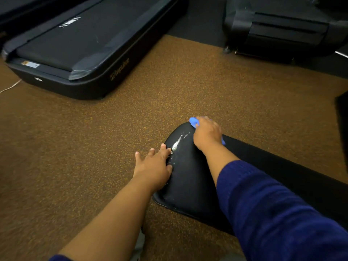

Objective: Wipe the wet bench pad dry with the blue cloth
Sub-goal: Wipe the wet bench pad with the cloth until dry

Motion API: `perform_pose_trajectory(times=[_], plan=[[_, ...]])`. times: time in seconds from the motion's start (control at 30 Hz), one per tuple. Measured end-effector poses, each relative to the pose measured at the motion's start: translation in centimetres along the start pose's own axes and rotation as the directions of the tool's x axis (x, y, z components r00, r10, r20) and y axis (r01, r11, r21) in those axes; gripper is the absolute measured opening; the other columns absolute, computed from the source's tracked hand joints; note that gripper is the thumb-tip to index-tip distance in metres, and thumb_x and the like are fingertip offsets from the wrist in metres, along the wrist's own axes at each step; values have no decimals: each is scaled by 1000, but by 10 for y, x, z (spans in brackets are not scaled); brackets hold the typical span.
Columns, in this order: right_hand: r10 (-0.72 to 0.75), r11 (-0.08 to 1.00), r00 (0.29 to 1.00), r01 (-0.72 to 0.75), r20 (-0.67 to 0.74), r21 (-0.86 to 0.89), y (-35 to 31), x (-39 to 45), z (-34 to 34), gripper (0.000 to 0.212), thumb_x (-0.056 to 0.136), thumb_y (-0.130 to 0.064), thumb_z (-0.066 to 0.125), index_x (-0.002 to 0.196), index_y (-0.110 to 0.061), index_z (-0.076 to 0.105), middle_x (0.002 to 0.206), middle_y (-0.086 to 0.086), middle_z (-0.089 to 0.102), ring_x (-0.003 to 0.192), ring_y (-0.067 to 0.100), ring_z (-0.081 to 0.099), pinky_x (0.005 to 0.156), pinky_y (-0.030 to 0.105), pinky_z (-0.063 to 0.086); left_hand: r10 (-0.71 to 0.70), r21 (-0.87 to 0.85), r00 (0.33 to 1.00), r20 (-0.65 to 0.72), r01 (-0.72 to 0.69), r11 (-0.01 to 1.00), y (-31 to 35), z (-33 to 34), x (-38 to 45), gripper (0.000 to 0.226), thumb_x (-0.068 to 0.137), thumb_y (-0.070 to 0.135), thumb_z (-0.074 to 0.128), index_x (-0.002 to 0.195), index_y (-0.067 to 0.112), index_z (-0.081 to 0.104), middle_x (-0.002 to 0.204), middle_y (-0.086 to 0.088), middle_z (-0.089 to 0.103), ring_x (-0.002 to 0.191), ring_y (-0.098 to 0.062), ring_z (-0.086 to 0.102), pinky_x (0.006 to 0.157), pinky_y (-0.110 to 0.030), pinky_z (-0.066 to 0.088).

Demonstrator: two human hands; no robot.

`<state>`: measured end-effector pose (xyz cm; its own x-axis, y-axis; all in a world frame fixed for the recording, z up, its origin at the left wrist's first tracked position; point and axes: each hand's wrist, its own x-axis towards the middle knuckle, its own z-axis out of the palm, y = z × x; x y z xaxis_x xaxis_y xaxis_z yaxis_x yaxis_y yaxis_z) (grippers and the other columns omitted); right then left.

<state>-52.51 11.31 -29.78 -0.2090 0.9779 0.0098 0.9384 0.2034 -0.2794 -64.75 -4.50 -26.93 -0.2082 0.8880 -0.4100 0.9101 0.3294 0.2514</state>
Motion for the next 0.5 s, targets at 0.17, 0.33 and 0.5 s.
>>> perform_pose_trajectory(times=[0.17,0.33,0.5], plan=[[-501,863,838,504,214,48,-38,10,-1,29,95,-20,45,122,-23,56,127,3,57,120,26,49,101,38,37,-7,47,1000,-23,8,999,1,1,1,60,96,40,40,150,32,15,161,12,9,149,-21,6,115,-62,-2],[-235,966,965,245,120,-82,-27,16,-2,23,93,-26,44,112,-20,57,117,8,60,109,31,52,90,38,38,0,62,999,-32,2,998,-1,1,-1,59,96,42,39,149,34,15,161,13,8,150,-21,2,112,-64,-5],[-542,830,816,558,198,-27,-48,-2,5,24,93,-26,46,111,-21,62,117,5,62,113,28,51,97,40,37,5,55,998,-60,-2,998,-1,4,-2,59,96,42,38,149,34,14,161,13,7,150,-21,-1,112,-63,-4]])
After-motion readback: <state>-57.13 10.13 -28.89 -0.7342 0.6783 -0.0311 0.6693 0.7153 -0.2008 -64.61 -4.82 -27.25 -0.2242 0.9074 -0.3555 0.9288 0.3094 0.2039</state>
